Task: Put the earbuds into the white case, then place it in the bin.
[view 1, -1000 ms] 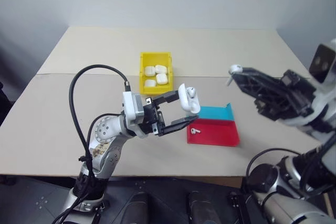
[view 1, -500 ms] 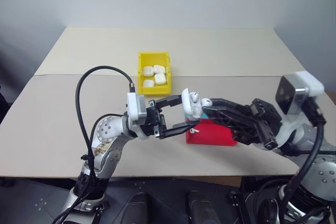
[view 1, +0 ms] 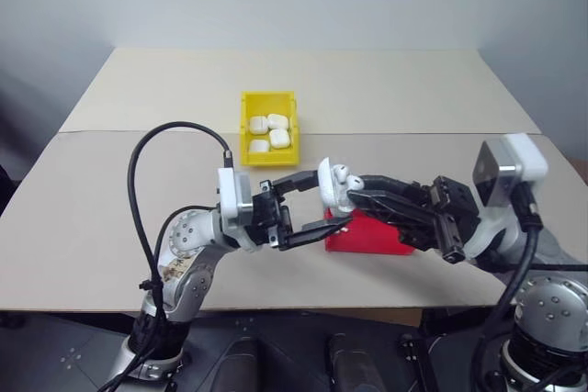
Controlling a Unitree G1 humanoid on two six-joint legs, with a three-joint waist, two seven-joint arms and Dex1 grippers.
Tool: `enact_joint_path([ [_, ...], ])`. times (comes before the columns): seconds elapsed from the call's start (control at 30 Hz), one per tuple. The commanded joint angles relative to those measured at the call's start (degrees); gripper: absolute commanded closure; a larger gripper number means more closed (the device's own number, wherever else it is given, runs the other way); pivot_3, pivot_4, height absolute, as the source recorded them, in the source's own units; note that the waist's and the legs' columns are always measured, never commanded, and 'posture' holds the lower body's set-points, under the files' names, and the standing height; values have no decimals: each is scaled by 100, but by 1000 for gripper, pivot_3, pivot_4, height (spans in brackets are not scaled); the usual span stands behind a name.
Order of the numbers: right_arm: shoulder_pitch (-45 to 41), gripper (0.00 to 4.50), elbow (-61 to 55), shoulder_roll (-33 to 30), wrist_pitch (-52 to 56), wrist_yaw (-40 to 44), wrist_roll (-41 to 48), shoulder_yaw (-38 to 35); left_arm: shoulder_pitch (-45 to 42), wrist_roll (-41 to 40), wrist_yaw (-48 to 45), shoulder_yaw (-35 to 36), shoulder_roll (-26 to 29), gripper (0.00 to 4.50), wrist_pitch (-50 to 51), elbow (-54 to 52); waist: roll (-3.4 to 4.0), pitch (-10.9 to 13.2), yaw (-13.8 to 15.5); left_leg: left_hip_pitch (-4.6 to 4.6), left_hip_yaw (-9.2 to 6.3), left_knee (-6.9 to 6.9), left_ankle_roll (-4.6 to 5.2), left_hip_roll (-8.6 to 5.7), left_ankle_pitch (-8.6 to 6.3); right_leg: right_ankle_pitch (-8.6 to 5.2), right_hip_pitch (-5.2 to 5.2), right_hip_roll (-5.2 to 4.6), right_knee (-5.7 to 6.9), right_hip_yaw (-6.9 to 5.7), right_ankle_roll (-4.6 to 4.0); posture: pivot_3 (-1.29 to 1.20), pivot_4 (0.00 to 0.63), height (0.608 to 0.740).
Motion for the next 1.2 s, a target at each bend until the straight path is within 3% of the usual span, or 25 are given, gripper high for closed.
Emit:
enact_joint_path([
  [0.03,65,3870,-10,-155,-274,-57,165,63,-85,79,139,19,-156,1777,-194,-114,0,0,1,0,0,0,0,0,0,0,0,0,0,0,0,0,150,740],
  [0.47,173,3870,102,-482,-651,-236,132,450,-49,33,42,38,-192,1777,-172,-125,-1,0,29,0,0,1,0,-1,0,0,2,-1,-1,1,0,0,150,740],
  [0.63,228,2205,22,-627,-829,-288,-72,615,-41,65,54,16,-223,1777,-190,-114,-1,0,43,0,0,1,0,0,0,0,1,0,-2,1,0,0,150,740],
  [0.9,408,2205,151,-966,-970,-67,59,439,7,148,-50,31,-211,1777,-268,-11,-2,0,101,-1,0,1,0,-1,0,0,1,-1,-2,1,0,0,150,740],
  [1.07,128,2205,870,-1886,-845,367,298,-260,-75,273,-97,9,-70,1777,-144,214,-3,1,111,0,1,5,0,-4,0,0,8,-4,-6,0,1,0,150,740],
  [1.2,-783,2205,1631,-2605,-739,1001,196,-59,-329,485,-259,-165,-222,1777,-378,710,-3,1,91,3,7,3,6,-4,3,0,5,-2,-7,6,1,0,150,740],
])
